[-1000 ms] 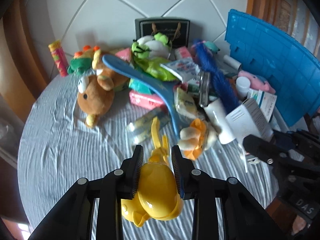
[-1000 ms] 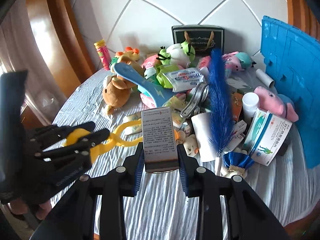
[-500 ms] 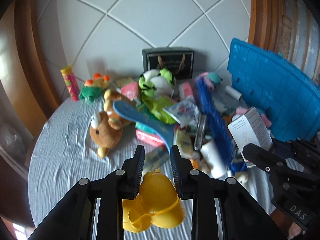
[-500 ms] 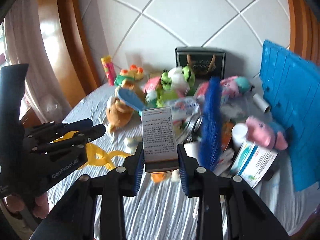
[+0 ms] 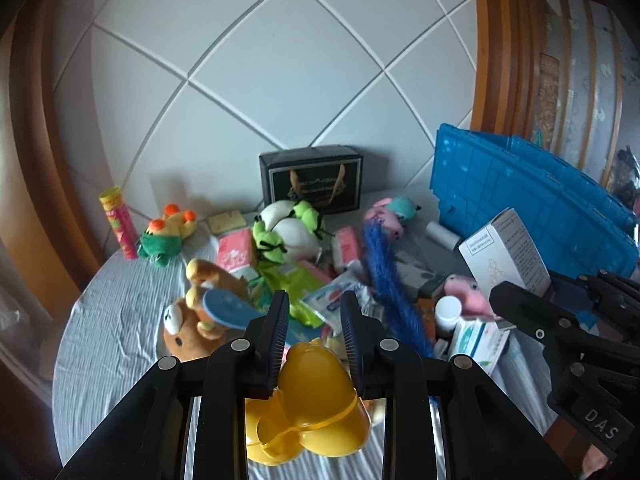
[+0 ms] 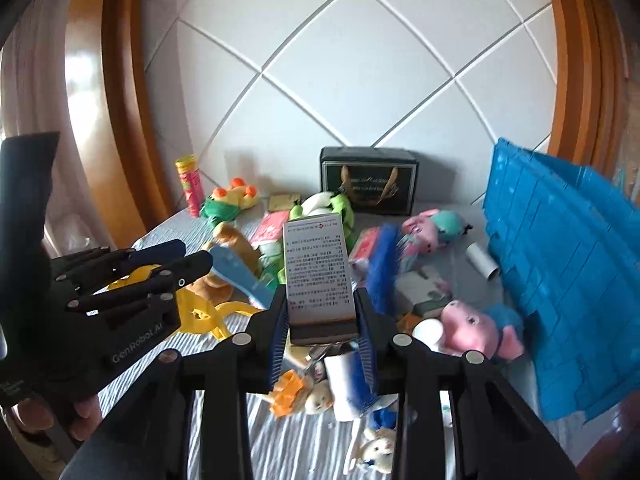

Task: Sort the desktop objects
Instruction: 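Lift the yellow toy and white box and carry both over the crate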

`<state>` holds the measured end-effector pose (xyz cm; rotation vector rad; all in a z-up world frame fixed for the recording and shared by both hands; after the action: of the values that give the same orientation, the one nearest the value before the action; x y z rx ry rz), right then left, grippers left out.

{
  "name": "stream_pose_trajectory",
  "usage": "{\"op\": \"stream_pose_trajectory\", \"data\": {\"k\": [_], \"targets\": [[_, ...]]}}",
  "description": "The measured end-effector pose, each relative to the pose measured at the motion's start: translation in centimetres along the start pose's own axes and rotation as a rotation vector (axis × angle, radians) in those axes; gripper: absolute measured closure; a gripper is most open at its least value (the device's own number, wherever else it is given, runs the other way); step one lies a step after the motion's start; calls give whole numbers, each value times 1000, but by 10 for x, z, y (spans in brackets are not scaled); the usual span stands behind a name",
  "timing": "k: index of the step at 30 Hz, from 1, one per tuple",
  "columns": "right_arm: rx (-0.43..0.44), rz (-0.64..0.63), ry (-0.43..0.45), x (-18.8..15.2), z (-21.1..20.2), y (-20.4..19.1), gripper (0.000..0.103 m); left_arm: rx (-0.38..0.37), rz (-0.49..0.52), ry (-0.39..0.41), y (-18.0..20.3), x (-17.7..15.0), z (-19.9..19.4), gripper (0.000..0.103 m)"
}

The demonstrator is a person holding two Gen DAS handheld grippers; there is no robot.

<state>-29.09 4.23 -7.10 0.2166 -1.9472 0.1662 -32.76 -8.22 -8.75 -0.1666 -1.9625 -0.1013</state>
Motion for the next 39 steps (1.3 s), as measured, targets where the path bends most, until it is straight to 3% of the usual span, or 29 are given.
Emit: {"op": "stream_pose_trajectory", "data": {"k": [12, 20, 27, 34, 39], "targets": [[-51, -45, 77, 48, -20, 64, 72, 11, -1, 91, 60, 63, 18, 77], [-12, -90, 124, 85, -33, 162, 72, 105, -34, 132, 136, 108, 55, 77], [-33, -101, 158, 116, -48, 250, 72, 155, -22, 168, 187, 163, 77, 77], [-113, -61, 218, 148, -61, 322, 72, 105, 33, 293, 254, 246, 84, 77], [-178, -45, 247, 168, -75, 385, 72, 25, 72, 330, 331, 293, 89, 77]]}}
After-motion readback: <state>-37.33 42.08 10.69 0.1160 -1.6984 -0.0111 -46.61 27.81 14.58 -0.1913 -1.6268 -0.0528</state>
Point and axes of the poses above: each gripper's, at about its wrist camera, not at the fingertips, and z roughly the way its jaws point, y to its right, x to its top, the point moved 5 cm from there along z, roughly the way its jaws point, and after that the axes turned 13 degrees about y, right-handed, at the moved point
